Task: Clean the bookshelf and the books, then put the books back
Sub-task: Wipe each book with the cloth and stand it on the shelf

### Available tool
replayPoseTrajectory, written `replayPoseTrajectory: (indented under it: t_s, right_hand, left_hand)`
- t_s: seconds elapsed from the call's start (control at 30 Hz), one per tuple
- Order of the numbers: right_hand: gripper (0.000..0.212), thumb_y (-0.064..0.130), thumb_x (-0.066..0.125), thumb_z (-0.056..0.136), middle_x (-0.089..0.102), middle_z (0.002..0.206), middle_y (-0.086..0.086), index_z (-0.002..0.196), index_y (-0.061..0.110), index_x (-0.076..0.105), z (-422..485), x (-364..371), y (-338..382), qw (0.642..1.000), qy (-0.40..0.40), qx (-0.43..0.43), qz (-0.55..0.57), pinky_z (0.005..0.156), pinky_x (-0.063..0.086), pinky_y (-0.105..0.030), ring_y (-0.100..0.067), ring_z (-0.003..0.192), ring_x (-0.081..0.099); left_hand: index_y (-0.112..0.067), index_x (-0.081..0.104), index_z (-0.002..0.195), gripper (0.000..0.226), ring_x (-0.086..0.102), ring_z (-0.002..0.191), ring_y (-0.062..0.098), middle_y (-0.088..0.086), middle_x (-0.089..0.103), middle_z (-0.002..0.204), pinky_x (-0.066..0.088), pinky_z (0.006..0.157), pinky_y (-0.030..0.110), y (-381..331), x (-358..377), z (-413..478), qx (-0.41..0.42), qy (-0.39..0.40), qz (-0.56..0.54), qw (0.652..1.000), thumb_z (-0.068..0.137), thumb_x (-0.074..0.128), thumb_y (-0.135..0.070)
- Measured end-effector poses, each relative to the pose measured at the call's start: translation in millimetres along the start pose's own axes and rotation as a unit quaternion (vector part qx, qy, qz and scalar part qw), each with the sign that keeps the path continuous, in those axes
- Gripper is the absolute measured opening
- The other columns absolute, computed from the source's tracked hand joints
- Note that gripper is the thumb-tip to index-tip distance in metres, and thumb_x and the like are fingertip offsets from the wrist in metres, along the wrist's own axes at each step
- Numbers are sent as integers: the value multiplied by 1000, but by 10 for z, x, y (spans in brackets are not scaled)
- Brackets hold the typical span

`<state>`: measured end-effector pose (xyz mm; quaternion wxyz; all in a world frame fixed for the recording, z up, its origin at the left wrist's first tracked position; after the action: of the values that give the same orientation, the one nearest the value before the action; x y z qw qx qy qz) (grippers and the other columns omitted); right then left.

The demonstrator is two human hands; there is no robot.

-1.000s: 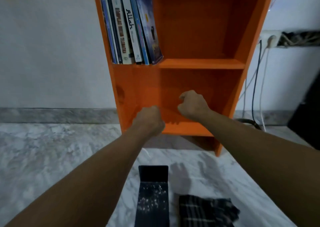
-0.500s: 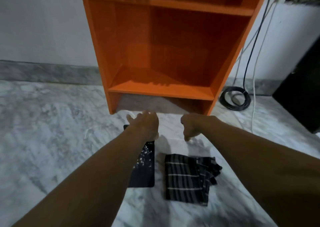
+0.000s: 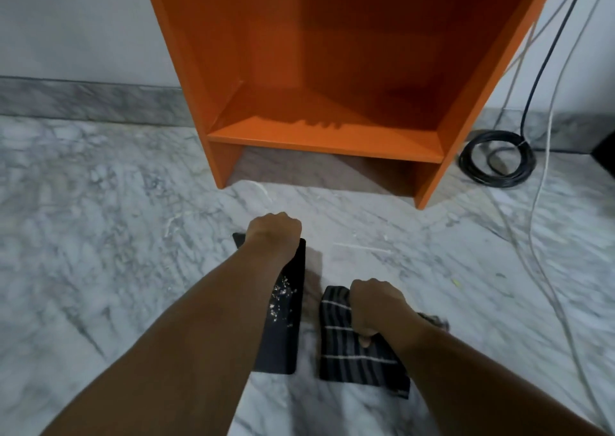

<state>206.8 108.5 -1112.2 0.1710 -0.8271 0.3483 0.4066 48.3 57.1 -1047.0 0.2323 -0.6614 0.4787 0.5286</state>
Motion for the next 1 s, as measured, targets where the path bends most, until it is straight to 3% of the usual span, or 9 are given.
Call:
replayPoseTrajectory:
  t_s: [0.13, 0.23, 0.33, 0.43, 0.57, 0.67, 0.77, 0.9, 1.0]
  right_hand:
    - [7, 12, 57, 83, 54, 82, -6, 83, 9, 51, -164, 51, -33, 999, -5, -5, 32, 67, 46, -30, -30, 95, 63]
    - [30, 20, 56, 88, 60, 113, -13, 114, 7, 55, -313, -151, -182, 998, -33, 11, 48, 73, 44, -31, -32, 106, 60]
    - [39, 23, 57, 88, 58, 119, -16, 123, 6, 52, -481, -660, -436, 993, -88, 22, 74, 73, 44, -32, -34, 104, 59]
    - [37, 26, 61, 88, 60, 112, -15, 120, 10, 52, -762, -1391, -625, 981, -177, 10, 72, 70, 44, -34, -32, 93, 58]
    - [10, 17, 60, 87, 52, 72, -5, 93, 13, 53, -1249, -2215, -751, 938, -337, 3, 80, 58, 40, -31, -24, 64, 49]
    - [11, 7, 60, 79, 51, 67, -3, 86, 15, 55, -1523, -2402, -797, 870, -467, 1, 157, 63, 42, -32, -31, 68, 52]
    - [21, 1, 56, 75, 52, 65, -1, 87, 17, 60, -1574, -2191, -696, 837, -528, -34, 143, 63, 42, -32, -33, 70, 56]
    - [42, 2, 61, 83, 66, 114, -15, 123, 13, 60, -1508, -2021, -454, 806, -581, -93, 66, 83, 51, -43, -35, 103, 62]
    - [55, 2, 58, 89, 39, 150, -24, 141, 15, 48, -1241, -1692, -285, 850, -512, -75, -101, 106, 39, -54, -43, 134, 43]
  left_hand:
    - [-8, 58, 102, 13, 61, 98, 31, 13, 62, 111, 49, 76, 36, 62, 33, -202, 32, 57, 1, 998, 91, 51, -10]
    - [-7, 57, 103, 14, 60, 98, 31, 14, 60, 114, 50, 79, 36, 173, -89, -368, 36, 46, -33, 998, 94, 51, -17]
    - [-2, 59, 110, 26, 59, 107, 33, 17, 60, 115, 49, 84, 36, 277, -356, -473, 24, -28, -109, 993, 96, 49, -21]
    - [3, 63, 96, 33, 64, 91, 35, 20, 66, 95, 52, 79, 39, 320, -692, -539, 24, -162, -244, 956, 90, 46, -25]
    - [4, 63, 101, 28, 66, 88, 33, 20, 69, 94, 55, 81, 38, 214, -985, -687, -12, -270, -353, 896, 89, 49, -17]
    - [3, 61, 107, 22, 65, 95, 34, 19, 68, 100, 51, 80, 32, 86, -1111, -771, -17, -282, -354, 892, 93, 51, -10]
    - [-1, 63, 90, 17, 63, 74, 29, 14, 66, 82, 50, 63, 31, 49, -1185, -780, 3, -286, -354, 890, 93, 50, -12]
    - [-2, 61, 83, 18, 57, 65, 26, 12, 63, 76, 39, 56, 28, -8, -1234, -790, 10, -284, -336, 898, 91, 51, -15]
    - [-2, 58, 78, 17, 56, 68, 27, 11, 60, 74, 39, 59, 30, 12, -1319, -812, -16, -297, -372, 879, 91, 51, -11]
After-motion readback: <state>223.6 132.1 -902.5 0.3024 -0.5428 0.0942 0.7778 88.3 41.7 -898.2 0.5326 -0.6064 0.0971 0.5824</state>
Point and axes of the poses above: each hand's wrist, its own z-axis towards the middle knuckle, its own x-axis out of the palm, y = z × x, the point moved 5 cm from there along z, towards the middle knuckle
